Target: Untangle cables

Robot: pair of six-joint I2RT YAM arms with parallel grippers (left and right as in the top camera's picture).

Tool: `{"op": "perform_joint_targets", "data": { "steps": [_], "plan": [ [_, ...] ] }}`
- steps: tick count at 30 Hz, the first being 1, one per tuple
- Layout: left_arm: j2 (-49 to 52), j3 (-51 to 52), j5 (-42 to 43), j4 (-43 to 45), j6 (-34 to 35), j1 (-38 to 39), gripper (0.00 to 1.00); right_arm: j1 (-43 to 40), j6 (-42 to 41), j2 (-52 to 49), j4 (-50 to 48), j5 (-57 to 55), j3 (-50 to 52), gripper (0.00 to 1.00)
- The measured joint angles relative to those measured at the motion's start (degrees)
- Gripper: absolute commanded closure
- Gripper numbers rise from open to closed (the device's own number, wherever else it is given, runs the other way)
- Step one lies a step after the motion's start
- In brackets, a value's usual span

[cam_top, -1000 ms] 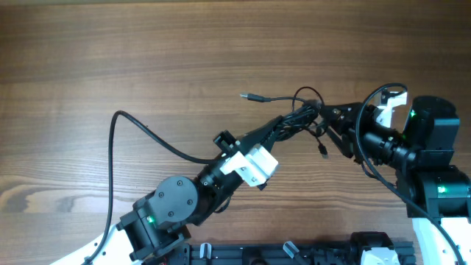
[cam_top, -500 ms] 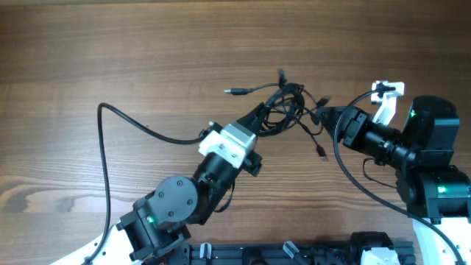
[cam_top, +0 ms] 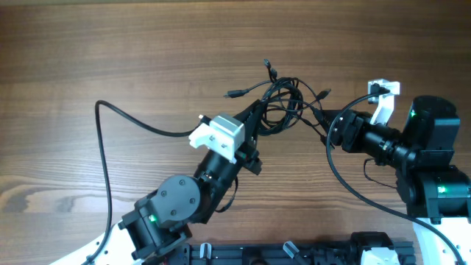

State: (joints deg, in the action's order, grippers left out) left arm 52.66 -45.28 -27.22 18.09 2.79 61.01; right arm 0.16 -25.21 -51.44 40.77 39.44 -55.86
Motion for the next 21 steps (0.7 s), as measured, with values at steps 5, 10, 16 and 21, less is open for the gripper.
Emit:
{"op": "perform_joint_targets", "data": {
  "steps": [5,10,16,21],
  "plan": [
    [0.44,0.00,-0.22,0.28,0.15,0.00,0.96,0.00,0.02,0.00,-0.55,0.79,0.00,0.61],
    [0.42,0.00,-5.70,0.37,0.13,0.00,0.96,0.00,2.01,0.00,-0.94,0.79,0.00,0.59],
    [0.20,0.00,-9.62,0.37,0.13,0.00,0.96,0.00,10.05,0.09,-2.82,0.83,0.00,0.57],
    [0.15,0.00,-12.44,0.39,0.39,0.00,0.96,0.00,16.81,1.86,-5.95,2.82,0.00,0.57]
  ]
}}
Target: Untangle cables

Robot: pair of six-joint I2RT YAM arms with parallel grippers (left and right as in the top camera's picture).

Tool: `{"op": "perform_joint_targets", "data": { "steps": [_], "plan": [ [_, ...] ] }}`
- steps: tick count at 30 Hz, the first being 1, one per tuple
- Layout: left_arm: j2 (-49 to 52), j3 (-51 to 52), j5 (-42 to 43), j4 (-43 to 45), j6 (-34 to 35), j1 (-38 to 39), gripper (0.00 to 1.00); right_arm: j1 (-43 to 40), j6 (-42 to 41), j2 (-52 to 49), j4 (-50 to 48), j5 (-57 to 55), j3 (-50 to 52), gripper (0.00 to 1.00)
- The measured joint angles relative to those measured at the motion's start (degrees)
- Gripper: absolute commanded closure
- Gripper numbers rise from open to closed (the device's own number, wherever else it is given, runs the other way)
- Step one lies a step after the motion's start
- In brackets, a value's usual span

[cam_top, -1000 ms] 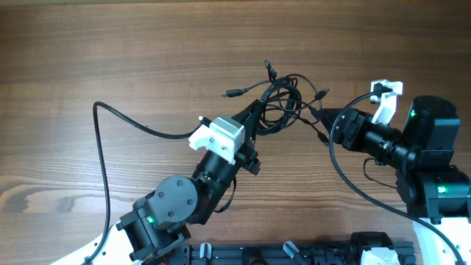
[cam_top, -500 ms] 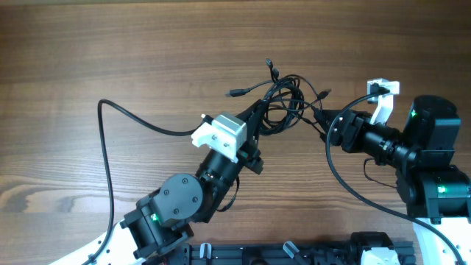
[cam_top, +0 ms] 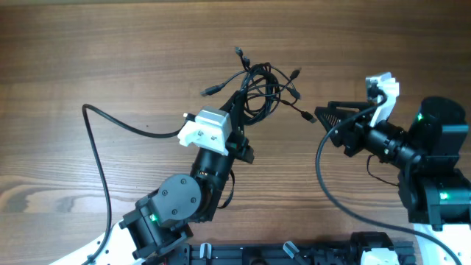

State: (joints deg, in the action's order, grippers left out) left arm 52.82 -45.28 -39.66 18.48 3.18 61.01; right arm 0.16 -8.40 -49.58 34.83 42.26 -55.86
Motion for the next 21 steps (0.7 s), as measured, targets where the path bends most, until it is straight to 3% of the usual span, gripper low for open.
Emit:
{"op": "perform_joint_targets", "data": {
  "steps": [7,11,18,21],
  "plan": [
    [-0.02,0.00,-0.81,1.14,1.97,0.00,0.96,0.00,16.33,0.11,1.33,1.68,0.00,0.58],
    [-0.57,0.00,-0.81,1.16,2.56,0.00,0.96,0.00,24.26,0.07,1.95,1.88,0.02,0.71],
    [-1.09,0.00,0.35,1.29,3.17,0.00,0.96,0.00,29.55,-2.38,1.99,8.17,0.00,0.73],
    [-1.09,0.00,0.55,1.29,3.17,0.00,0.96,0.00,30.88,-4.37,2.01,13.03,0.00,0.84]
  ]
}}
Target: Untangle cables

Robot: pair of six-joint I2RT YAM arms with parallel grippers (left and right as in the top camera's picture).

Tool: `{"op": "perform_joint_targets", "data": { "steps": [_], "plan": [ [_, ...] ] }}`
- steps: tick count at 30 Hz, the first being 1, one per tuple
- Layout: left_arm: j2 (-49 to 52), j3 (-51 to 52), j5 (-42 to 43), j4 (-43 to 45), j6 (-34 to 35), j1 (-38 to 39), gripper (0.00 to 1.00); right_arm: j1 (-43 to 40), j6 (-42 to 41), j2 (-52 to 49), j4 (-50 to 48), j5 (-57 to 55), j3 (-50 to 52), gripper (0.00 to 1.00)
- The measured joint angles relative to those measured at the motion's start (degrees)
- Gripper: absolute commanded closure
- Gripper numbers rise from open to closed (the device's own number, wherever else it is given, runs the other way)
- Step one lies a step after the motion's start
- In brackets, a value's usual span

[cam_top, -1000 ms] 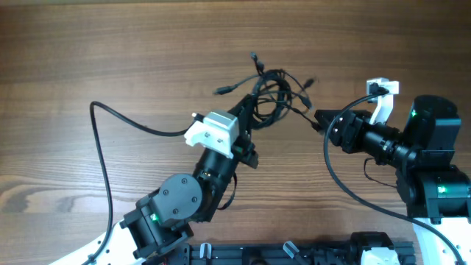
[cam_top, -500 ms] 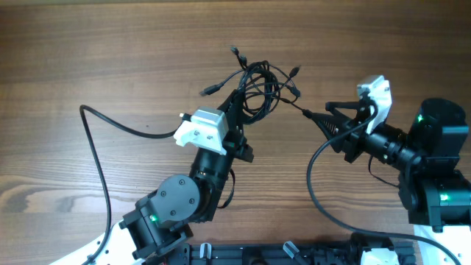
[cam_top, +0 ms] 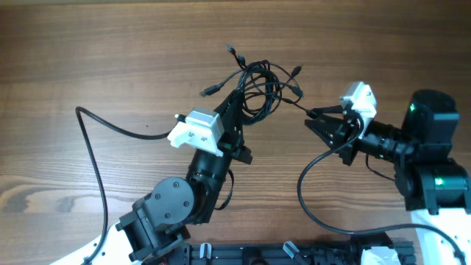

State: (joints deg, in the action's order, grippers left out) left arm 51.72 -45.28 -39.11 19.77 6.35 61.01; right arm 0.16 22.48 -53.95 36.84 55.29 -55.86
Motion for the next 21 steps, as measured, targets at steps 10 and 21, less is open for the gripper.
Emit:
{"op": "perform_joint_targets", "data": {
  "steps": [10,21],
  "plan": [
    [0.00,0.00,0.00,0.00,0.00,0.00,0.96,0.00,1.90,-2.05,0.17,6.05,0.00,0.96],
    [1.14,0.00,9.92,0.00,5.25,-0.02,0.96,0.00,-4.79,-2.08,-12.57,8.59,0.22,0.96]
  ]
}}
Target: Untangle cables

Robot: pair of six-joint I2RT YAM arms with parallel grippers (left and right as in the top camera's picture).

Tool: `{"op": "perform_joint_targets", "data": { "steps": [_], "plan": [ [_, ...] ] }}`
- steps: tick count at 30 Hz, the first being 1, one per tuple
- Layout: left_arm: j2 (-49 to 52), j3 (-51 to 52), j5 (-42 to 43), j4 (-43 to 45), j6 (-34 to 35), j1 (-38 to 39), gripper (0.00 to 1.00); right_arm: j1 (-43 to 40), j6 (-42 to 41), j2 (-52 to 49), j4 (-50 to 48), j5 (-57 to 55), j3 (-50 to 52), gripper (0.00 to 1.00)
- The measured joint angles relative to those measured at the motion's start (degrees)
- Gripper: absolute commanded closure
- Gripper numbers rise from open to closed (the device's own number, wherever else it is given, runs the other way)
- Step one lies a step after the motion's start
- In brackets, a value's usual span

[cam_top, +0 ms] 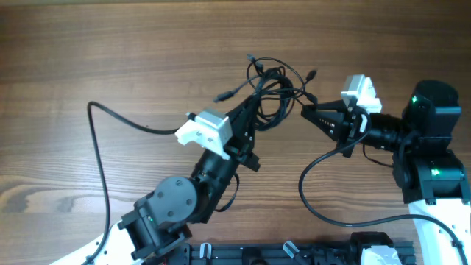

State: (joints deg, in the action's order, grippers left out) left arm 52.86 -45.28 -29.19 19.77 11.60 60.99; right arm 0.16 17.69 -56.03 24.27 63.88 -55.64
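A knot of thin black cables [274,88] lies at the table's upper middle, with plug ends sticking out at the left [223,96], top [251,57] and right [313,73]. My left gripper [252,110] reaches up into the knot's lower left side and is shut on its strands. From the right, my right gripper [305,110] points left. Its fingers narrow to a tip that closes on a thin strand at the knot's right edge.
A thick black lead [99,151] loops from the left arm across the left of the wooden table [110,44]. Another thick lead [309,188] hangs in a loop under the right arm. The arm bases stand at the near edge.
The left gripper has moved right with the knot in it, so the whole tangle sits further right. The right gripper's tip has moved slightly up and left, against the knot's right edge.
First both grippers were at the knot, left and right of it. Then the left gripper held the knot further left and the right gripper stood apart from a trailing plug. Then the right tip was at that plug, and now both grippers are together again.
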Motion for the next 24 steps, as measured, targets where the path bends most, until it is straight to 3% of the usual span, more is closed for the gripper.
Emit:
{"op": "perform_joint_targets", "data": {
  "steps": [7,24],
  "plan": [
    [2.51,0.00,5.49,-0.02,2.56,0.00,0.96,0.00,-4.46,0.00,-5.31,0.26,0.00,0.96],
    [7.30,-0.02,18.01,3.41,5.29,-0.04,0.96,-0.37,-5.51,0.00,-11.34,4.90,0.00,0.96]
  ]
}}
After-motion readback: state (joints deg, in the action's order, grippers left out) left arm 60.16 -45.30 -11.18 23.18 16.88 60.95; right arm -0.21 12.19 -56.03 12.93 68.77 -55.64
